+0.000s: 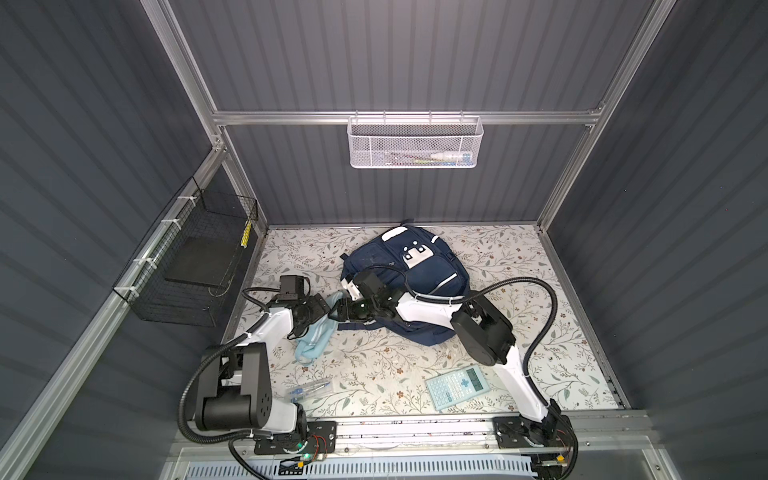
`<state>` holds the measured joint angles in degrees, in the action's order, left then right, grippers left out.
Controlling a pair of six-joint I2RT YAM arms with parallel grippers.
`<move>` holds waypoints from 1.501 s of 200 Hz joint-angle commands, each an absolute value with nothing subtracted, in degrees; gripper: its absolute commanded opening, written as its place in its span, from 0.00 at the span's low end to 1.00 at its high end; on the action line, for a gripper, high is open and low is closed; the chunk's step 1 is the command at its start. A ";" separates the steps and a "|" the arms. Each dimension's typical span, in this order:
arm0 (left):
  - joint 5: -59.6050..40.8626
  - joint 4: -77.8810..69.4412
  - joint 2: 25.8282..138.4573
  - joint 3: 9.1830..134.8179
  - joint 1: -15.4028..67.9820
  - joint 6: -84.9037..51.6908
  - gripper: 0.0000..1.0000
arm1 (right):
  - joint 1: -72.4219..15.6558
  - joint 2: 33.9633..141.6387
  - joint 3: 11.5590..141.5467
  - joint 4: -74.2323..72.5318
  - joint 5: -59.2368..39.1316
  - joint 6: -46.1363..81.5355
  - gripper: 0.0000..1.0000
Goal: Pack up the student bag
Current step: 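Bring the light blue case to the right gripper and grasp it there, then carry the light blue case with the right gripper while the left holds the backpack opening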
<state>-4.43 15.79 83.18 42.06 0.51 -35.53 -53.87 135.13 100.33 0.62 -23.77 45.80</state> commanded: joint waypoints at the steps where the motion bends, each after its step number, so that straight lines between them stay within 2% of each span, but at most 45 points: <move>1: -8.30 13.82 81.68 39.84 0.20 -33.97 0.85 | -53.44 137.05 105.47 6.11 -22.60 42.75 0.53; 16: -10.61 13.60 80.33 39.11 0.22 -34.30 0.83 | -53.18 139.13 109.65 8.63 -22.84 42.02 0.42; 30: -12.18 14.59 79.45 39.71 0.18 -33.31 0.82 | -53.01 140.78 112.26 10.32 -23.48 42.23 0.36; 43: -12.48 15.15 78.44 39.81 0.18 -32.88 0.82 | -52.99 140.73 111.91 10.06 -23.65 42.33 0.24; 56: -12.63 15.77 77.58 39.80 0.22 -32.72 0.82 | -53.00 139.10 110.81 10.24 -23.26 41.24 0.11; 76: -13.68 16.76 75.87 40.98 0.18 -32.39 0.82 | -52.83 134.25 107.49 9.76 -21.93 38.81 0.00; 123: -14.33 23.45 70.42 47.13 0.18 -27.22 0.88 | -51.64 122.83 99.07 6.33 -20.96 38.17 0.00; 154: -17.13 25.52 66.71 50.30 1.48 -23.07 0.92 | -50.27 110.32 88.34 5.02 -17.64 36.92 0.00; 178: -11.11 28.13 67.05 55.58 12.16 -17.70 0.91 | -46.72 99.09 78.30 4.79 -17.12 37.36 0.00; 205: -11.53 26.43 72.28 59.29 20.57 -18.51 0.92 | -40.38 86.46 66.54 3.24 -16.94 39.04 0.00; 228: -2.49 26.64 77.68 63.63 30.16 -15.72 0.92 | -32.98 75.40 58.26 3.97 -18.45 40.04 0.00; 263: 7.79 30.22 91.17 74.72 42.60 -8.90 0.90 | -19.44 61.49 52.46 13.23 -18.62 36.68 0.00; 267: 8.85 30.55 92.80 76.19 43.97 -7.98 0.90 | -16.96 60.11 51.46 13.52 -21.58 36.58 0.00; 300: 11.45 31.76 104.33 86.84 50.33 -4.22 0.91 | -3.52 54.94 48.78 18.97 -27.09 34.01 0.00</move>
